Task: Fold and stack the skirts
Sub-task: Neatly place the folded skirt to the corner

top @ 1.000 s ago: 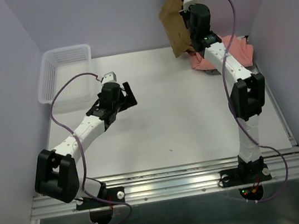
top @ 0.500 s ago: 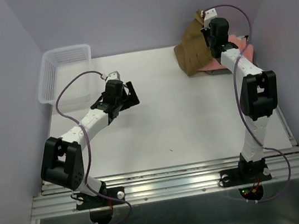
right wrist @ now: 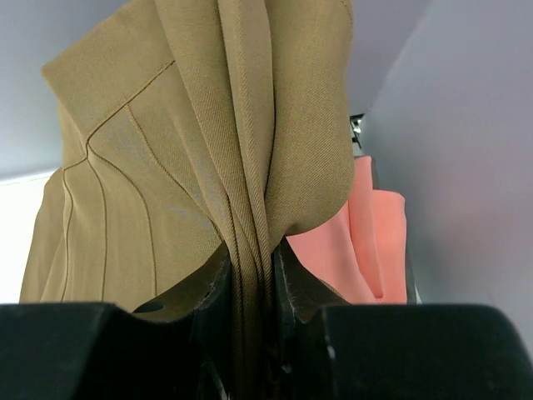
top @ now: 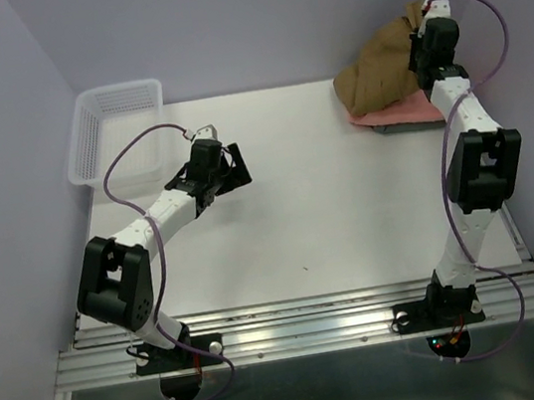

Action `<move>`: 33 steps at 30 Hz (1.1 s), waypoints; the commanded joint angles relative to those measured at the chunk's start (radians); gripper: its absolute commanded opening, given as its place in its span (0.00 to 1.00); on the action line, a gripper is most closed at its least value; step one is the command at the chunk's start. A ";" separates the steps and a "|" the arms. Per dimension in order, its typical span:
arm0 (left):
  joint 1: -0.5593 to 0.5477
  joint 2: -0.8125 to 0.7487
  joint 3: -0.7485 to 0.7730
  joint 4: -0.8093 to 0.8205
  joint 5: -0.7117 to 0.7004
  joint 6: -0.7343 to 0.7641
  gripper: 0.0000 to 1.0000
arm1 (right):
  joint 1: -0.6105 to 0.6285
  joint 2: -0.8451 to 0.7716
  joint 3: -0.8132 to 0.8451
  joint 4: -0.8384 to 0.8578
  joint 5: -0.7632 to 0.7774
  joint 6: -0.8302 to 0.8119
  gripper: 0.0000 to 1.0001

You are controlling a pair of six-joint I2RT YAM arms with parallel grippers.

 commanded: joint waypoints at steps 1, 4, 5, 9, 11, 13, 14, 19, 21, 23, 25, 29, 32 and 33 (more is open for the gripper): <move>0.004 0.006 0.042 0.003 0.004 -0.004 0.99 | -0.068 -0.104 0.006 0.085 -0.051 0.064 0.01; 0.006 0.013 0.047 0.001 0.005 -0.004 0.98 | -0.094 -0.089 -0.016 0.084 -0.106 0.050 0.01; 0.004 0.016 0.048 0.003 0.005 -0.004 0.99 | -0.094 -0.076 -0.027 0.085 -0.114 0.053 0.01; 0.006 0.020 0.047 0.003 0.007 -0.002 0.99 | -0.155 -0.029 -0.050 0.085 -0.157 0.070 0.02; 0.006 0.024 0.047 0.003 0.005 -0.001 0.99 | -0.169 -0.009 -0.059 0.084 -0.150 0.088 0.08; 0.004 0.029 0.051 -0.002 0.005 0.002 0.99 | -0.183 0.029 -0.059 0.084 -0.124 0.127 0.13; 0.006 0.032 0.053 -0.006 0.004 0.002 0.99 | -0.197 0.060 -0.051 0.084 -0.105 0.133 0.21; 0.006 0.036 0.065 -0.014 0.005 0.002 0.99 | -0.207 0.131 -0.007 0.021 0.013 0.119 0.66; 0.004 0.038 0.071 -0.014 0.007 0.002 0.99 | -0.207 0.120 0.013 -0.004 0.012 0.104 0.82; 0.006 0.038 0.074 -0.015 0.013 0.002 0.99 | -0.207 0.091 -0.007 -0.002 -0.031 0.093 0.92; 0.004 0.035 0.077 -0.011 0.030 0.001 0.99 | -0.207 0.041 -0.030 0.005 -0.063 0.088 1.00; 0.004 0.018 0.068 0.008 0.040 -0.004 0.99 | -0.207 -0.050 -0.071 0.010 -0.137 0.093 1.00; 0.004 -0.009 0.057 0.009 0.039 -0.002 0.99 | -0.197 -0.113 -0.105 0.018 -0.186 0.099 1.00; 0.006 -0.019 0.056 0.009 0.036 -0.002 0.99 | -0.183 -0.156 -0.116 0.013 -0.186 0.102 1.00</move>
